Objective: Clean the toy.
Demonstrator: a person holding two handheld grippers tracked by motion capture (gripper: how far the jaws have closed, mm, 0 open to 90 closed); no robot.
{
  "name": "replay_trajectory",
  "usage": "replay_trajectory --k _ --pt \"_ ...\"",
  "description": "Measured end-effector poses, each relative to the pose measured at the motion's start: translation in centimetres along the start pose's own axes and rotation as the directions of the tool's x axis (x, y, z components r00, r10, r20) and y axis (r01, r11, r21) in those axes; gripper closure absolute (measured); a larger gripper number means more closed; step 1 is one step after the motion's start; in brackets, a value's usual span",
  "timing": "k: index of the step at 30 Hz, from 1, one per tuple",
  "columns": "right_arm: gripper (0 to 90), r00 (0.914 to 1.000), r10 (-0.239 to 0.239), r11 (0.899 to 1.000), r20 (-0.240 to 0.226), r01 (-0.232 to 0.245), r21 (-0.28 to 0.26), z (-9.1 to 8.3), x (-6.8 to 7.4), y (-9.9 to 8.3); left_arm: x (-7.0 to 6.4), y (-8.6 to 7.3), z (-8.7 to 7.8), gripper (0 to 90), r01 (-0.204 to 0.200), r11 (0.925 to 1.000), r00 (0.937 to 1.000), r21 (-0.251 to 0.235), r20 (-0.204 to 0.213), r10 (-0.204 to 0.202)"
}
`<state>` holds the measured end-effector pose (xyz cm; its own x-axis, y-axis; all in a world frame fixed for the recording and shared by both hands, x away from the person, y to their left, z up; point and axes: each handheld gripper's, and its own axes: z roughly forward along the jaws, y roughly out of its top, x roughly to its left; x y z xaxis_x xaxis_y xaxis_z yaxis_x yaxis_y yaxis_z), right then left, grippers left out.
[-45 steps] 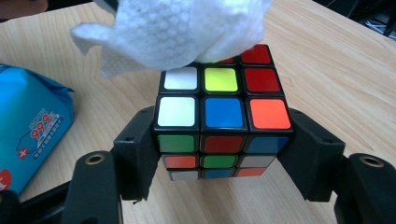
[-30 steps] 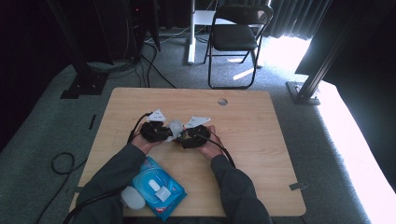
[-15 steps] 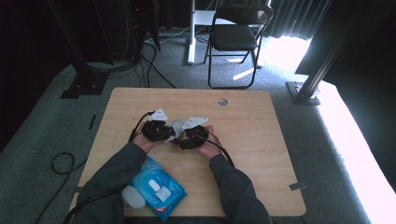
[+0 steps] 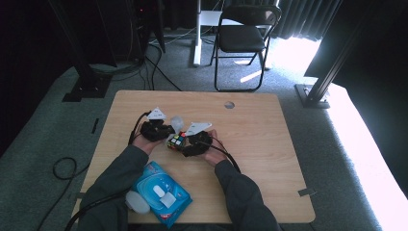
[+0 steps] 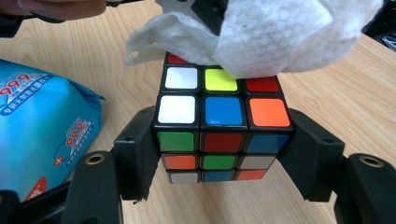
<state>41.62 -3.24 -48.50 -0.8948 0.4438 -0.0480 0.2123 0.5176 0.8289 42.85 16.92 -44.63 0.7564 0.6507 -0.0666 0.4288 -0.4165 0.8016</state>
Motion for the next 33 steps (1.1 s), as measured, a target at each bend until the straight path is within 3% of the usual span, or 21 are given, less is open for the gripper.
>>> replay_trajectory --k 5,13,19,23,33 --pt "34.3 1.0000 -0.001 1.000 0.001 0.001 -0.001 0.1 0.1 0.1 -0.9 0.2 0.3 85.6 -0.035 0.9993 0.9986 0.014 0.041 0.034" --pt "34.4 1.0000 0.005 1.000 0.002 -0.005 -0.002 0.3 0.1 0.1 -2.3 0.6 0.7 85.6 -0.094 0.9950 0.9908 0.032 0.101 0.091" --pt "34.4 0.9999 0.013 1.000 0.011 -0.013 -0.004 0.3 0.0 0.1 -2.4 0.6 0.7 85.6 -0.099 0.9947 0.9884 0.029 0.119 0.095" --pt "34.4 0.9999 0.015 1.000 -0.002 -0.015 -0.001 0.2 0.0 0.0 -2.1 0.5 0.7 85.7 -0.095 0.9950 0.9903 0.029 0.104 0.092" --pt "34.4 0.9999 0.013 1.000 -0.005 -0.013 -0.005 -0.2 -0.1 -0.3 -0.1 -0.5 -0.2 85.7 -0.009 1.0000 0.9997 -0.001 0.025 0.009"
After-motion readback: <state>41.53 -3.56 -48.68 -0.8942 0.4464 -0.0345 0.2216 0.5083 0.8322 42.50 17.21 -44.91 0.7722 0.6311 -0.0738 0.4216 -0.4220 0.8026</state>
